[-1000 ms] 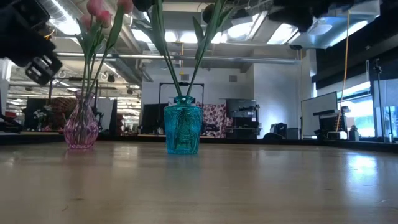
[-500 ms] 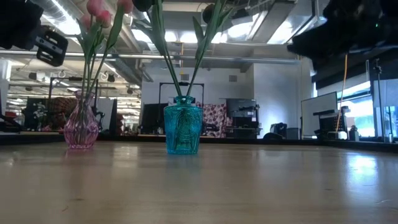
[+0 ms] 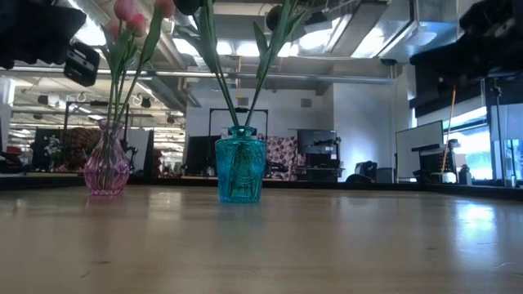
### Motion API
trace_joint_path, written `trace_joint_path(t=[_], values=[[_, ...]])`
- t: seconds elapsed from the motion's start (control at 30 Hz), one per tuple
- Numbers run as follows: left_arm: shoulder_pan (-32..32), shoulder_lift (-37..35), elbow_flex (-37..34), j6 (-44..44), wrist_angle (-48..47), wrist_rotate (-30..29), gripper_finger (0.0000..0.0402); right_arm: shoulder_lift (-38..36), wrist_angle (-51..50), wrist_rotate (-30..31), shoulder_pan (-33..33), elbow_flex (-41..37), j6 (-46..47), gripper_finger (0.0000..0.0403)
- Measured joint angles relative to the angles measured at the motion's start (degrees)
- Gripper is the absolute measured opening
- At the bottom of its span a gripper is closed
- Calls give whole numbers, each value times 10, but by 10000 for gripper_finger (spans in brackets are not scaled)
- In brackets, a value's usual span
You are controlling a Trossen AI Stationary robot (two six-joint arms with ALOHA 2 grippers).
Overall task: Sort flowers into vase by color
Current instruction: Return to Home Position
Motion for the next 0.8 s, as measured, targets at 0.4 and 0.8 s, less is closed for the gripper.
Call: trace_joint_path(t=[0.4, 0.8], values=[[129, -1, 0, -12, 0, 130, 0, -78, 8, -76, -70, -78, 67, 5], [122, 0, 0, -22, -3, 134, 0, -78, 13, -39, -70, -80, 53, 12]])
